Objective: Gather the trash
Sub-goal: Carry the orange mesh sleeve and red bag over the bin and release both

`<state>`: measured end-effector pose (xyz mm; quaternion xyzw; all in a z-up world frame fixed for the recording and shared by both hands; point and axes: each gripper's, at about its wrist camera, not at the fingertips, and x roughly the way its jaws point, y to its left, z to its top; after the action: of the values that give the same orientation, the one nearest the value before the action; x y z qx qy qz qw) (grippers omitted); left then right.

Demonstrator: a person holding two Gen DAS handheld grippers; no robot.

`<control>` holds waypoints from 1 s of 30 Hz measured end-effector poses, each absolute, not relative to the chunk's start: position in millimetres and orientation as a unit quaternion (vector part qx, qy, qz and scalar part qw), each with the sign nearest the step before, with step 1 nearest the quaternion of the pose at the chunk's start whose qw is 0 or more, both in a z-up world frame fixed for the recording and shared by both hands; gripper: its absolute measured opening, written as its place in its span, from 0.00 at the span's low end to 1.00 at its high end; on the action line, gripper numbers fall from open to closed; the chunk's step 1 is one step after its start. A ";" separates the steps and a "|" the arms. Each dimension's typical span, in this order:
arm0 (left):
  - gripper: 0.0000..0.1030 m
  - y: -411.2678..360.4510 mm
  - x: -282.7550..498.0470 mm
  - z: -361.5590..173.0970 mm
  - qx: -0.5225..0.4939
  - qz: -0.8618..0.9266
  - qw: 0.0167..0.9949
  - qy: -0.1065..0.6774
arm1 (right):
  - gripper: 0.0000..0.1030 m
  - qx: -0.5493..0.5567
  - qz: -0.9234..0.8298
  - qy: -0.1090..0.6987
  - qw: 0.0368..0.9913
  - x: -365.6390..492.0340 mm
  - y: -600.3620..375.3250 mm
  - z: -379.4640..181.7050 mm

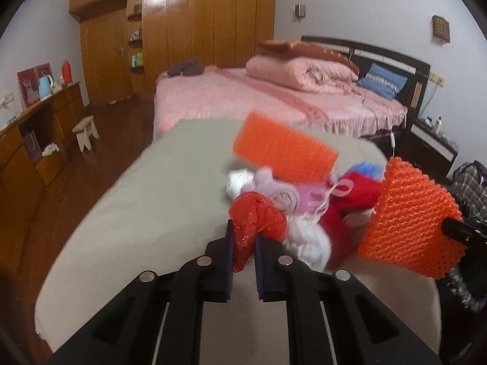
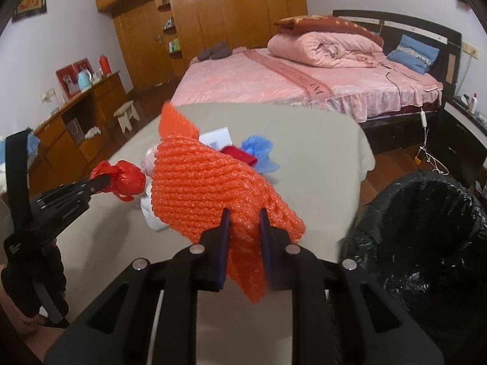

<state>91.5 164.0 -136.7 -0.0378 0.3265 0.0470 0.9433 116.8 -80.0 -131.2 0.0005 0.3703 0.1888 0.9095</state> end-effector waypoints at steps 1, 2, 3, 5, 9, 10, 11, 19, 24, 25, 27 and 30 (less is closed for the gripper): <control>0.11 160.5 88.3 -129.6 -0.036 0.045 0.946 0.318 | 0.17 0.005 0.187 0.365 0.912 114.9 -84.4 -127.2; 0.11 156.5 86.6 -124.2 -0.033 0.043 0.948 0.313 | 0.17 0.008 0.186 0.361 0.914 112.8 -87.0 -122.8; 0.11 152.9 83.9 -118.8 -0.029 0.039 0.950 0.307 | 0.17 0.010 0.183 0.354 0.917 110.1 -91.5 -117.3; 0.11 142.3 78.7 -107.6 -0.023 0.025 0.955 0.296 | 0.17 0.016 0.177 0.346 0.921 106.3 -100.0 -108.9; 0.11 118.8 73.6 -92.5 -0.027 -0.008 0.958 0.284 | 0.17 0.035 0.156 0.335 0.928 98.4 -125.9 -95.8; 0.11 111.0 72.9 -90.0 -0.027 -0.019 0.959 0.283 | 0.17 0.038 0.147 0.333 0.930 95.3 -132.9 -93.9; 0.11 103.2 72.3 -87.8 -0.027 -0.030 0.959 0.281 | 0.17 0.040 0.138 0.332 0.932 92.3 -141.3 -92.3; 0.11 32.9 76.1 -82.1 -0.009 -0.116 0.953 0.278 | 0.17 0.055 0.064 0.327 0.941 73.8 -205.4 -92.7; 0.11 -10.5 81.2 -80.8 0.000 -0.169 0.946 0.278 | 0.17 0.056 0.020 0.323 0.944 63.7 -244.3 -96.8; 0.11 -18.6 79.9 -81.0 0.002 -0.178 0.944 0.277 | 0.17 0.057 0.011 0.323 0.945 62.3 -252.4 -97.8; 0.11 -38.2 83.8 -80.2 0.007 -0.198 0.940 0.277 | 0.17 0.059 -0.007 0.323 0.945 58.9 -268.3 -100.1; 0.11 -63.4 89.2 -81.4 0.008 -0.222 0.934 0.280 | 0.17 0.065 -0.036 0.328 0.942 54.5 -292.0 -106.6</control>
<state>89.2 -63.4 -81.4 0.0084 0.2796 -0.2219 0.9341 54.5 -292.0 -106.6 0.0650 0.3277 -0.0360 0.9419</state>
